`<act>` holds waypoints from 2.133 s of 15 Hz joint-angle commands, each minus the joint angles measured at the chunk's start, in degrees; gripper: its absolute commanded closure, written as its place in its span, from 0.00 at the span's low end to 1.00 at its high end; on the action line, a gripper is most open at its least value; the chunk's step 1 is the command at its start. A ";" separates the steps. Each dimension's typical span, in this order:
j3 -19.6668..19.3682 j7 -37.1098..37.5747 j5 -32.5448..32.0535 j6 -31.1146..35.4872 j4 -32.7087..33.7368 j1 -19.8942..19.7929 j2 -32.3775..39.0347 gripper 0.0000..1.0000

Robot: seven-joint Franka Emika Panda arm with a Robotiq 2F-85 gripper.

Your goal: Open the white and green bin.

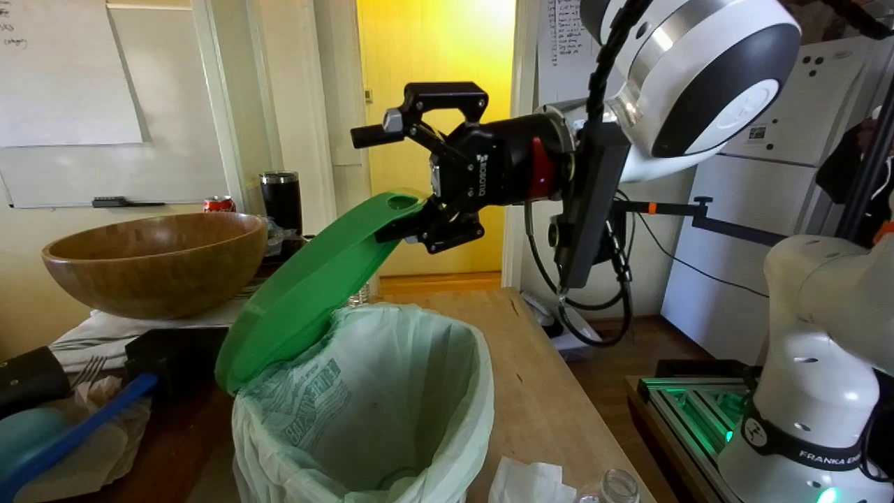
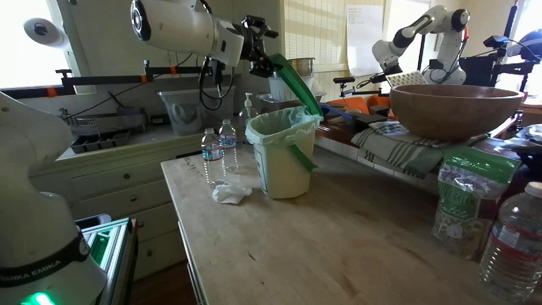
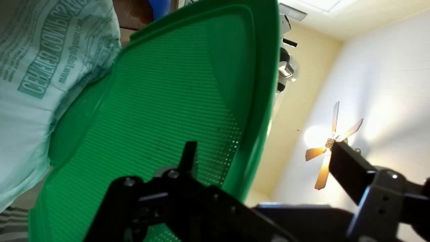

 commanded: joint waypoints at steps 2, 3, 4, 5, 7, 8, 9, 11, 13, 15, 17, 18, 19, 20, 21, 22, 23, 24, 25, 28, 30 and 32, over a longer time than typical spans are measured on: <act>4.57 1.98 0.00 -0.87 2.34 -5.91 2.40 0.00; 5.40 2.18 0.00 -1.12 2.68 -7.12 2.63 0.00; 6.20 2.50 0.00 -1.40 2.98 -8.27 2.60 0.00; 7.00 2.76 0.00 -1.78 3.42 -9.53 2.52 0.00; 8.60 3.08 0.00 -2.36 4.43 -12.01 2.76 0.00; 9.42 3.26 0.00 -2.30 5.06 -13.09 3.00 0.00; 10.32 3.46 0.00 -2.19 5.64 -14.26 3.21 0.00; 12.19 3.73 0.00 -2.00 6.70 -16.40 3.90 0.00; 14.20 3.87 0.00 -1.49 7.64 -18.63 5.01 0.00; 15.91 4.27 0.00 -1.71 8.41 -20.74 5.72 0.00; 17.46 4.70 0.00 -1.55 9.24 -22.56 6.22 0.00; 18.11 4.88 0.00 -1.60 9.41 -23.21 6.39 0.00; 18.81 4.95 0.00 -1.68 9.47 -23.88 6.34 0.00; 19.23 5.08 0.00 -1.62 9.42 -23.99 6.48 0.00; 19.77 5.12 0.00 -1.69 9.44 -24.61 6.38 0.00; 20.09 5.03 0.00 -1.59 9.63 -25.08 6.54 0.00; 20.25 5.08 0.00 -1.56 9.88 -25.53 6.74 0.00; 20.45 5.03 0.00 -1.66 10.04 -25.98 6.82 0.00; 20.68 5.11 0.00 -1.71 10.20 -26.42 6.83 0.00; 21.53 4.89 0.00 -1.84 10.65 -27.82 6.63 0.00; 22.18 4.74 0.00 -1.67 11.09 -28.77 6.87 0.00; 22.96 4.76 0.00 -1.66 11.45 -29.86 6.93 0.00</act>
